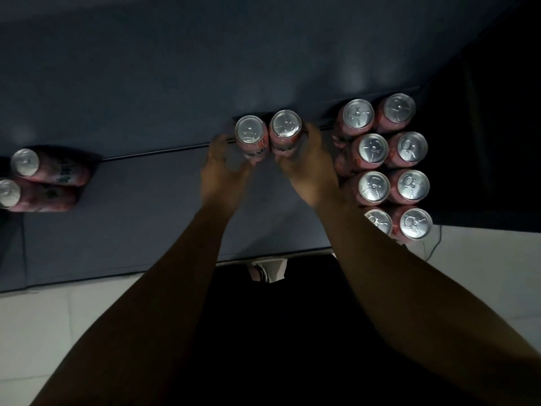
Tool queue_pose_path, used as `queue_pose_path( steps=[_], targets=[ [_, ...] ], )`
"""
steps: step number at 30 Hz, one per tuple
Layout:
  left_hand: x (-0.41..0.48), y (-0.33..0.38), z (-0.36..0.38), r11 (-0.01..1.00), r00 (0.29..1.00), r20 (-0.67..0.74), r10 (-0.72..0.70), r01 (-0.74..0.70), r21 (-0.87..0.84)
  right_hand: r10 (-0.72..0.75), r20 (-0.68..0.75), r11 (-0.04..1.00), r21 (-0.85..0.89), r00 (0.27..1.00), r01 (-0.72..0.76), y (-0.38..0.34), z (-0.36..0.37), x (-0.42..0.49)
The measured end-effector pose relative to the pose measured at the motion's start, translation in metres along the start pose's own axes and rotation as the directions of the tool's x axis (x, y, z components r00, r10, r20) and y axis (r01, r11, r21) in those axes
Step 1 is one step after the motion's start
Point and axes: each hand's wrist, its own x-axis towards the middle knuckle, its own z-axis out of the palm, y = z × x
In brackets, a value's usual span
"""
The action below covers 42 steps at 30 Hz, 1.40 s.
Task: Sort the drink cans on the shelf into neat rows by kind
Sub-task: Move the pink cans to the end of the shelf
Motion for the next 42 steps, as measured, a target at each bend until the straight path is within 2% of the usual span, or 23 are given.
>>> queue_pose_path(
  steps=[2,6,12,16,21,27,33,42],
  targets=[
    [-0.013,0.006,-0.015,0.998,1.000,0.001,-0.017,0.017,0.066,-0.005,0.004,0.991,-0.135,1.000,0.005,-0.007,-0.010,-0.018],
    [-0.046,0.027,-0.048,0.973,0.999,-0.014,0.031,-0.027,0.231,-0.025,0.049,0.957,-0.288,0.998,0.038,-0.021,-0.025,-0.052],
    [-0.102,0.044,-0.092,0.914,0.999,-0.046,0.008,0.011,0.405,-0.075,0.244,0.860,-0.475,0.967,0.186,-0.053,-0.032,-0.093],
    [-0.139,0.043,-0.120,0.864,0.992,-0.124,0.021,0.045,0.501,-0.115,0.362,0.741,-0.589,0.925,0.322,-0.076,-0.026,-0.117],
    [-0.169,0.032,-0.160,0.820,0.973,-0.232,-0.017,0.147,0.554,-0.220,0.459,0.604,-0.629,0.861,0.489,-0.109,-0.001,-0.145],
    [-0.196,0.004,-0.219,0.798,0.933,-0.356,-0.044,0.247,0.549,-0.336,0.499,0.474,-0.643,0.799,0.601,-0.158,0.050,-0.188],
    [-0.231,-0.053,-0.295,0.797,0.904,-0.425,-0.050,0.293,0.529,-0.422,0.506,0.432,-0.618,0.753,0.657,-0.195,0.129,-0.257],
    [-0.273,-0.135,-0.389,0.785,0.892,-0.451,0.018,0.267,0.559,-0.432,0.566,0.372,-0.597,0.702,0.710,-0.228,0.230,-0.343]
  ],
)
